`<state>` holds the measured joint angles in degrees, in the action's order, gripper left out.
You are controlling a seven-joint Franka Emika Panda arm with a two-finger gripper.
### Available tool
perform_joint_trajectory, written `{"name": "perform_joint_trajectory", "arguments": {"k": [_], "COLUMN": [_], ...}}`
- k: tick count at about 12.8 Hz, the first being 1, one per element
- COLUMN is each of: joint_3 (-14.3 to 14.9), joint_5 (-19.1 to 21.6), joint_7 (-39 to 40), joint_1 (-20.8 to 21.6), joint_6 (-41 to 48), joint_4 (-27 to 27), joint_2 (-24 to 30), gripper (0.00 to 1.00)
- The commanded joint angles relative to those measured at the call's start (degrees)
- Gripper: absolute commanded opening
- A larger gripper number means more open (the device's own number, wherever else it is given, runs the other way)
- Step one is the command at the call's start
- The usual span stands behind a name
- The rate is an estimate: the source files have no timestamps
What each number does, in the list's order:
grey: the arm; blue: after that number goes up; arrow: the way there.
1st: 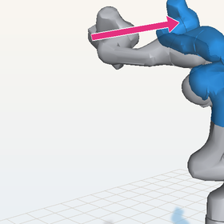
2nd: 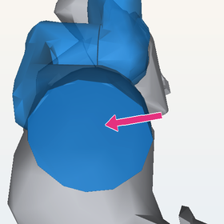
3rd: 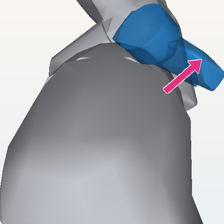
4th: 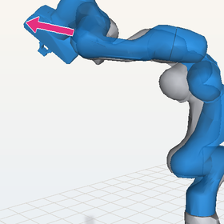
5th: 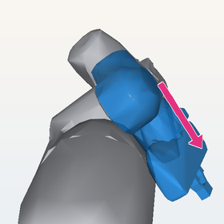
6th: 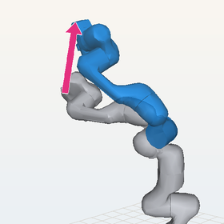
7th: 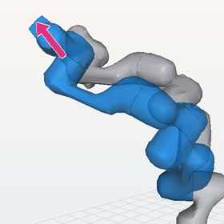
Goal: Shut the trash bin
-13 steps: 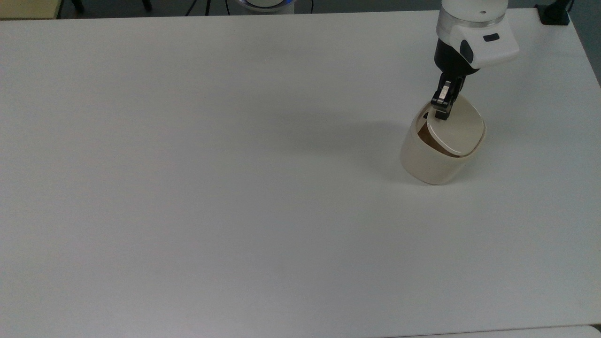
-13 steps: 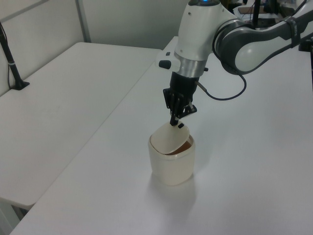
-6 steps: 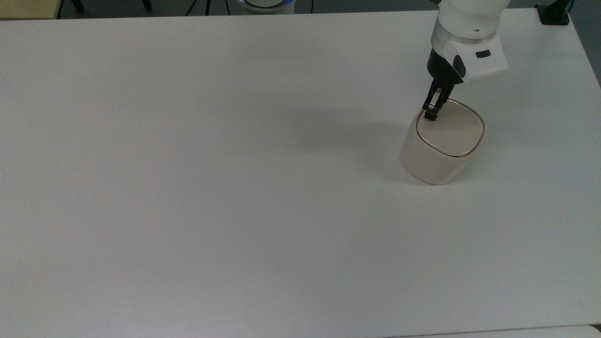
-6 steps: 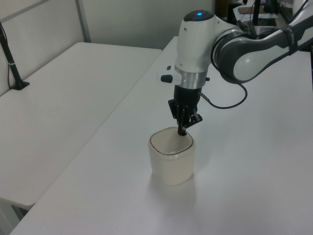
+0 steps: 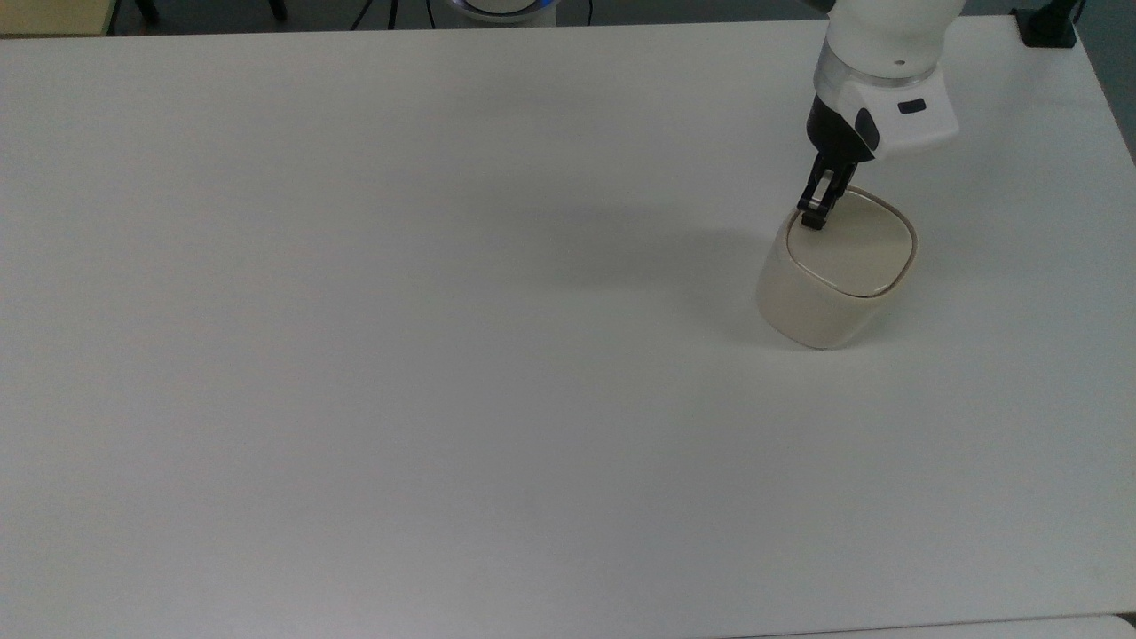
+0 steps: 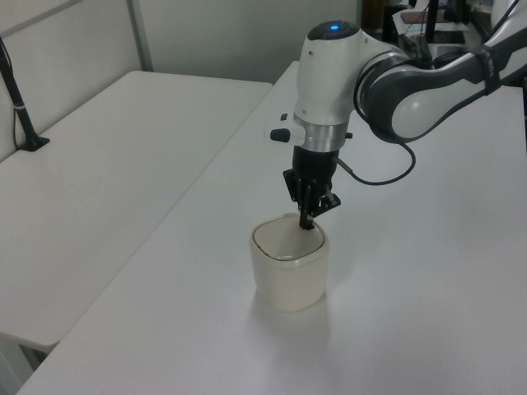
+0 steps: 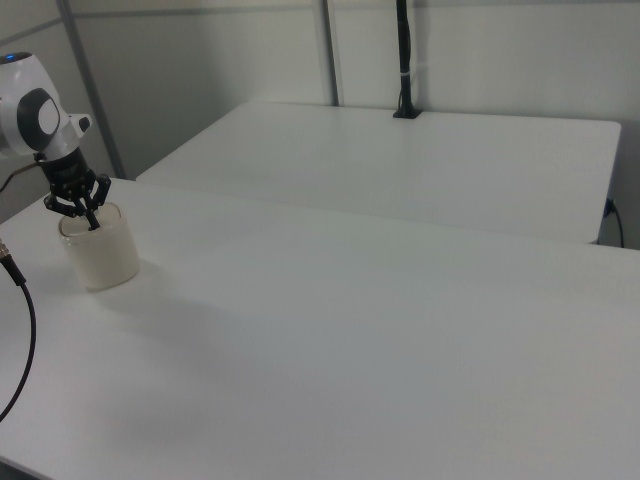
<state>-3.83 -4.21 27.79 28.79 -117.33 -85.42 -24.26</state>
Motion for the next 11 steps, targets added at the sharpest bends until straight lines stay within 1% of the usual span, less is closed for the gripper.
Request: {"name": "perform_joint_trajectory", "arguments": {"k": [1,2,3,4,6,8,11], "joint_3": [0.4,0.7,1.3,1.6,2.0,2.2,2.3], "joint_5": [1.2,1.5,1.5,1.5,1.4,1.3,1.0], "joint_7": [-2.2,-3.5,-5.1,-7.1,-9.8,-16.9,-18.6], "joint_1": [-1.0,-1.4,-2.9,-4.8,-8.5,-13.5,-20.2], "joint_6": [2.9,3.1,3.3,5.4,11.0,17.9,26.5], "joint_4": [1.3,1.3,1.3,1.2,1.1,0.8,0.6], "joint_2": [2.5,3.9,6.0,7.7,10.9,14.5,18.7], "gripper": [0.01,0.01,0.01,0.01,0.01,0.01,0.01]}}
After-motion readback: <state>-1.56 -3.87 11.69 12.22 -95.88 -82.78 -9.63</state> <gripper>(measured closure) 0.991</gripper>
